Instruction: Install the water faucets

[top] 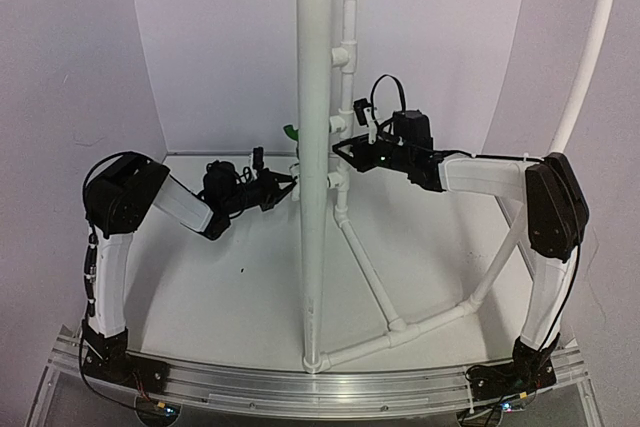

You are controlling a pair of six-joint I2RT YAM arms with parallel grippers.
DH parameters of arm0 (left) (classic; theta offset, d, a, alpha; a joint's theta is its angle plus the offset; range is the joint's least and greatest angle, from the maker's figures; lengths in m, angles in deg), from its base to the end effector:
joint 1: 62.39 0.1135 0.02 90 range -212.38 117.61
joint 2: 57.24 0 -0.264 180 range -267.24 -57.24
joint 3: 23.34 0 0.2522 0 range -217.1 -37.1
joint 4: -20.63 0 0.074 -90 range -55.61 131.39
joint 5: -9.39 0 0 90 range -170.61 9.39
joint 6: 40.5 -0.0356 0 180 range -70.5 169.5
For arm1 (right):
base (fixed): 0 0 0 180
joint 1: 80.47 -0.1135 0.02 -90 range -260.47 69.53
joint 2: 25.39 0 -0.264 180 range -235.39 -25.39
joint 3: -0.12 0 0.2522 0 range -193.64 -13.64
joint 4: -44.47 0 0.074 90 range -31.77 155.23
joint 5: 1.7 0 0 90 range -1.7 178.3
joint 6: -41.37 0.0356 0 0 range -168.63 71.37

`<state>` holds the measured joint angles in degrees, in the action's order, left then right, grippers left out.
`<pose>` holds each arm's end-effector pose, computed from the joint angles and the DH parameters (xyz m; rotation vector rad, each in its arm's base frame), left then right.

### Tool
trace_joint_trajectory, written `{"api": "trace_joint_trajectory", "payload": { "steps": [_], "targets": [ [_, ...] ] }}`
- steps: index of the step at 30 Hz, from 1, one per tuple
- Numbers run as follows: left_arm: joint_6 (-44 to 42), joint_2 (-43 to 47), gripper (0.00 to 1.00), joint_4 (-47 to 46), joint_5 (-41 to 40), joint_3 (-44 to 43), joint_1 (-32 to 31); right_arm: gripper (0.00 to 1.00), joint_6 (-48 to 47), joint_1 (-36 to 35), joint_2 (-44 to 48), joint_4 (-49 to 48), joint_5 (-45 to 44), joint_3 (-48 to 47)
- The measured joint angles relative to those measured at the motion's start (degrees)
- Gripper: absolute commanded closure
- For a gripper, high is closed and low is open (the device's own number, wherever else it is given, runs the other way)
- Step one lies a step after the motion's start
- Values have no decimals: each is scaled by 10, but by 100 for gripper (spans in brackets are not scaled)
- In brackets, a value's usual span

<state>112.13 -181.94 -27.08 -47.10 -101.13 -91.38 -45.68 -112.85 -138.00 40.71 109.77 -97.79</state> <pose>0.3808 -0.2335 0.1478 0.0050 1.8385 -1.6476 0.3905 0.2630 0.2729 -0.7264 1.6620 0.7725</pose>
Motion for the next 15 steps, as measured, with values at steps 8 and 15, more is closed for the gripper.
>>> {"api": "trace_joint_trajectory", "payload": {
  "steps": [8, 15],
  "targets": [
    [-56, 62, 97, 80, 19, -3, -8, 100, -1, 0, 0, 3, 1, -1],
    [-98, 90, 97, 140, 14, -7, -19, 100, -2, 1, 0, 9, 5, -5]
  ]
}}
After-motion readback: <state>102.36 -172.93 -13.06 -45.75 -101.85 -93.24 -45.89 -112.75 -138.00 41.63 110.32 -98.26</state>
